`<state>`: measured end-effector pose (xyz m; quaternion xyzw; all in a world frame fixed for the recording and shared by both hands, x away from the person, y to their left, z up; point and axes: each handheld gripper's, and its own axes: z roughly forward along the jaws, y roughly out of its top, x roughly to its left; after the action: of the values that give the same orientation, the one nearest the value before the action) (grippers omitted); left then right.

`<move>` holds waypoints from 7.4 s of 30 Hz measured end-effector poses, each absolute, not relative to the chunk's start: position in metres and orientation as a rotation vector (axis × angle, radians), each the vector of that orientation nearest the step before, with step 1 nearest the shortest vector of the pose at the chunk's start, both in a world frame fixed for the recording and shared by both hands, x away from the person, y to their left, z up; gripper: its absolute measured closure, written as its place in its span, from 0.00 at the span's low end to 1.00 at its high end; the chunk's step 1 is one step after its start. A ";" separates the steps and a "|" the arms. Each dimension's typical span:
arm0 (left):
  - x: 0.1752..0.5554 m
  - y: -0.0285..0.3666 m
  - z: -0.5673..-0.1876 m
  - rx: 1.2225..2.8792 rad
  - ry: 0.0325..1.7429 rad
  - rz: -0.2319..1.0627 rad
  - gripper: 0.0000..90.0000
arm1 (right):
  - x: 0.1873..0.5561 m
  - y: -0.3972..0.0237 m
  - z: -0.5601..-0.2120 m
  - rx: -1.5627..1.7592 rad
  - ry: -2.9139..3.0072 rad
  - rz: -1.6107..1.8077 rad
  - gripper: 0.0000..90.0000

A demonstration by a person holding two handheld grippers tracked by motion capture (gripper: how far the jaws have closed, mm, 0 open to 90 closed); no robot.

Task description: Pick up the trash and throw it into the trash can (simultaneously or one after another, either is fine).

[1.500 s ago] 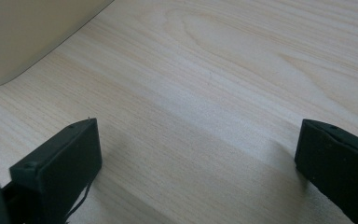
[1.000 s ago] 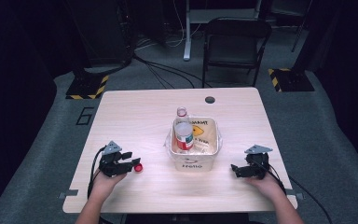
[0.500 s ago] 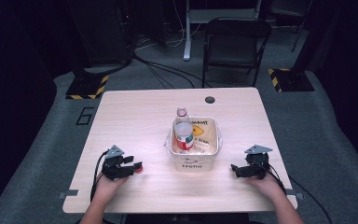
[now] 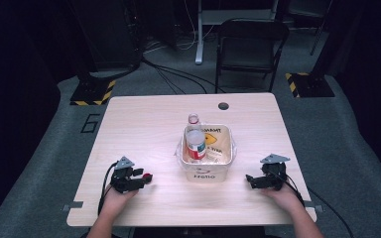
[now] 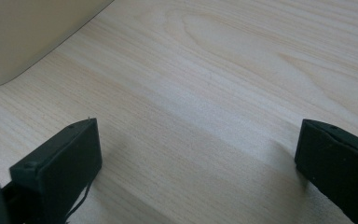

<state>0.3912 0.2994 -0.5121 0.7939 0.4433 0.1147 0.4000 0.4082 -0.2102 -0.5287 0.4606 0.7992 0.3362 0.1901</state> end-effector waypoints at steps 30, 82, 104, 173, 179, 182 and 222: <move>0.396 0.295 -0.517 2.087 1.113 0.305 0.64 | 0.408 -0.210 -0.529 1.292 2.247 0.944 0.00; 0.400 0.285 -0.436 2.052 1.059 0.343 0.65 | 0.408 -0.210 -0.529 1.292 2.248 0.944 0.00; 0.403 0.270 -0.386 2.082 0.966 0.363 0.65 | 0.408 -0.210 -0.529 1.293 2.248 0.942 0.00; 0.429 0.162 -0.362 2.149 0.735 0.262 0.65 | 0.409 -0.210 -0.529 1.290 2.249 0.942 0.00; 0.431 0.153 -0.371 2.170 0.728 0.253 0.65 | 0.409 -0.210 -0.529 1.290 2.250 0.942 0.00; 0.433 0.149 -0.378 2.191 0.725 0.260 0.65 | 0.409 -0.210 -0.529 1.289 2.250 0.942 0.00; 0.430 0.209 -0.363 2.089 0.827 0.360 0.51 | 0.408 -0.211 -0.529 1.288 2.251 0.949 0.00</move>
<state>0.4301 0.2090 -0.3629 0.8333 0.3300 0.1437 0.4195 0.4080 -0.2106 -0.5287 0.4582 0.8003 0.3374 0.1890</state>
